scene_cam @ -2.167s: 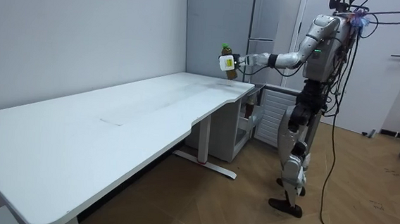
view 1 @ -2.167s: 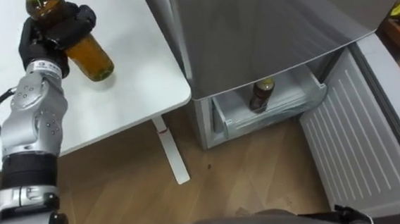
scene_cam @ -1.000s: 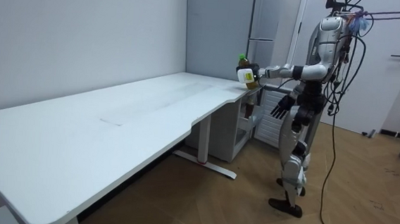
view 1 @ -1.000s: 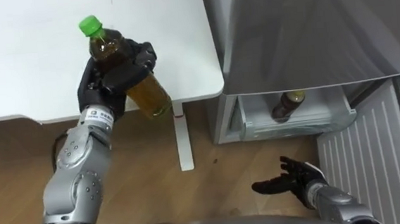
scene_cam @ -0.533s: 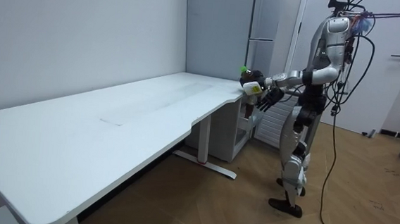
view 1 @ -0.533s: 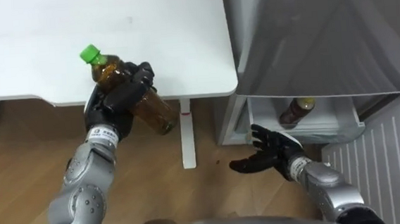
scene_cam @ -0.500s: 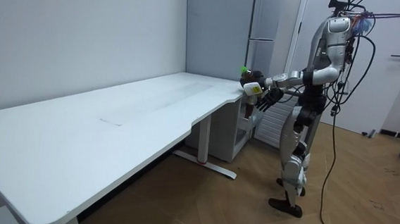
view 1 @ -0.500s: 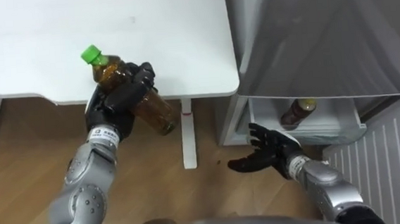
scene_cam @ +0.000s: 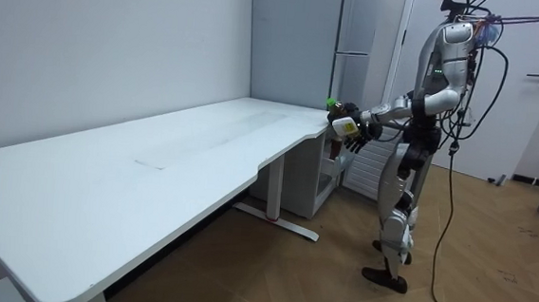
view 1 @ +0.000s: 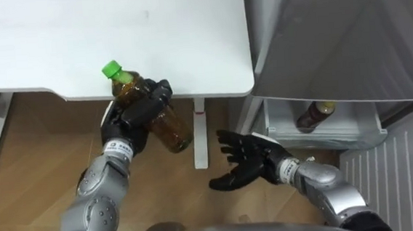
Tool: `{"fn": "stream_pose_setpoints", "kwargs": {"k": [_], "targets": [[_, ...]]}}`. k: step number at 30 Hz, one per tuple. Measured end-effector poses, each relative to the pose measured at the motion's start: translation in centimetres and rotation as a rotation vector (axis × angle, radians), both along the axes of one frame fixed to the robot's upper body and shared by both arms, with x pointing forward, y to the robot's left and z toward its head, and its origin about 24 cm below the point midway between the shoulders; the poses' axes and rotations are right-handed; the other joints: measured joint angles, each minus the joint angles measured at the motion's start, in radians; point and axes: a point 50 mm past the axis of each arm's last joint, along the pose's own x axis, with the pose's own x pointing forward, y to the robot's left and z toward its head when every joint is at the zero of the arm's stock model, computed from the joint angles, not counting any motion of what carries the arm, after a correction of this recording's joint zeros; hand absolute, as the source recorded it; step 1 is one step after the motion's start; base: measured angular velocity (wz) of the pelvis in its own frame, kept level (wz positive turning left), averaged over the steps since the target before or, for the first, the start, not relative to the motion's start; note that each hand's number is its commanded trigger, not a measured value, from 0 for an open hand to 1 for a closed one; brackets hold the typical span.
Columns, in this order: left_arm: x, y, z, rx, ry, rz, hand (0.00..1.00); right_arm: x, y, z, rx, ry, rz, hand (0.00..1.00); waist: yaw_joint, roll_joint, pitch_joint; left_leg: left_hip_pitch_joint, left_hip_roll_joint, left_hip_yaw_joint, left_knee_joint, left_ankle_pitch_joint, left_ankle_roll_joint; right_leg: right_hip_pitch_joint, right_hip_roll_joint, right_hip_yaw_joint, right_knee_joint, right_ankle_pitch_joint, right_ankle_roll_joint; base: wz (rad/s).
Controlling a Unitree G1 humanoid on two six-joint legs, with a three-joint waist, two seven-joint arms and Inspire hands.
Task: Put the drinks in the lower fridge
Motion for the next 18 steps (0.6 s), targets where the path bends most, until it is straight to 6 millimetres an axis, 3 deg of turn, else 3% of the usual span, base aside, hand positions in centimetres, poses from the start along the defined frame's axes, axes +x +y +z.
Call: {"fn": "stream_pose_setpoints", "kwargs": {"k": [4,9,15,18], "targets": [[-0.1,-0.4,0.0,0.007,-0.001,-0.036,1.0,0.8,1.1,1.7,0.063,-0.074,0.082,0.0,0.0,-0.002,-0.0012,0.006,0.0,0.002,0.002,0.0,0.0,0.002,-0.001,0.0,0.001,0.0,0.0,0.0],[-0.1,-0.7,-0.1,0.017,-0.003,-0.058,1.0,0.9,1.6,2.3,0.099,-0.089,0.13,0.0,0.002,-0.011,-0.0066,0.009,0.0,0.003,0.011,0.0,0.0,0.004,-0.002,0.003,0.001,0.0,0.0,0.0],[-0.1,-0.8,0.0,0.022,-0.013,-0.063,1.0,0.8,1.9,2.3,0.12,-0.08,0.163,0.0,-0.001,-0.012,-0.0043,0.004,0.0,-0.003,0.015,0.0,0.0,0.004,-0.001,0.002,0.002,0.0,0.0,0.0],[-0.2,-1.1,0.0,0.027,-0.019,-0.078,1.0,0.9,2.1,2.7,0.137,-0.09,0.183,0.0,0.002,-0.012,0.0007,0.001,0.0,-0.003,0.011,0.0,0.0,0.001,-0.001,0.001,0.007,0.0,0.0,0.0]]}}
